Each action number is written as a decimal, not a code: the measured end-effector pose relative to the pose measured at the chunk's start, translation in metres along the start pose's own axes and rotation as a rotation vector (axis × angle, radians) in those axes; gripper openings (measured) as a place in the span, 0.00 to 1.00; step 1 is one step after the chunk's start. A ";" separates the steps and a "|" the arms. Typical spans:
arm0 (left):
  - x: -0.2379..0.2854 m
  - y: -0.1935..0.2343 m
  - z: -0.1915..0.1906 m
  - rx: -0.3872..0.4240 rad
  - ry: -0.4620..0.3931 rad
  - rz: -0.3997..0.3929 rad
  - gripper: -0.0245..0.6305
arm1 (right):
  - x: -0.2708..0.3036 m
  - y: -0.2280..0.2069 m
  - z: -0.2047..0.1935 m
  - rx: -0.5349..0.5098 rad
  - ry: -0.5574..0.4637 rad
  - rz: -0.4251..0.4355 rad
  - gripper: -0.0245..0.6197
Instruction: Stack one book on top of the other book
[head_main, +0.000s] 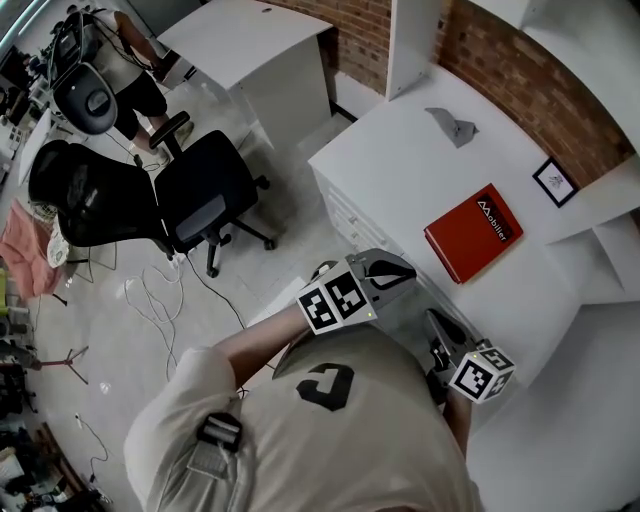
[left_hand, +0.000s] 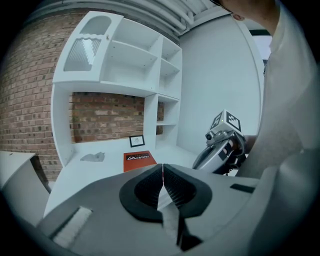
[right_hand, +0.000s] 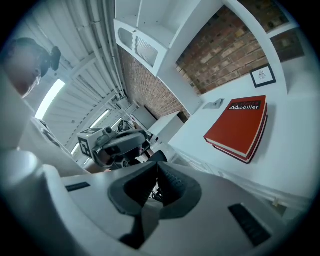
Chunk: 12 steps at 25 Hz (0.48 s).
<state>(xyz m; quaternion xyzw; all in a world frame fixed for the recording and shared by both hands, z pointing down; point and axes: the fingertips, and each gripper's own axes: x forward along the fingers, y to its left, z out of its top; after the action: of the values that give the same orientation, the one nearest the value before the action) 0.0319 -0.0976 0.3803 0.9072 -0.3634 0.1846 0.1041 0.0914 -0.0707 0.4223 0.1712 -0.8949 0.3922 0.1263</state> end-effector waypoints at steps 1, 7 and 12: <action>0.000 -0.003 0.000 -0.002 0.001 0.004 0.05 | -0.003 0.000 -0.002 0.000 -0.001 0.001 0.05; -0.004 -0.026 -0.002 0.008 0.002 0.028 0.05 | -0.023 0.000 -0.018 0.009 -0.014 0.014 0.05; -0.023 -0.022 -0.002 0.005 -0.009 0.118 0.05 | -0.029 0.012 -0.022 -0.030 -0.004 0.051 0.05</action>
<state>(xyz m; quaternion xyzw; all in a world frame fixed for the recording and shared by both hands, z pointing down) 0.0309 -0.0666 0.3717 0.8853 -0.4164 0.1873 0.0890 0.1153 -0.0403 0.4183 0.1473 -0.9049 0.3816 0.1172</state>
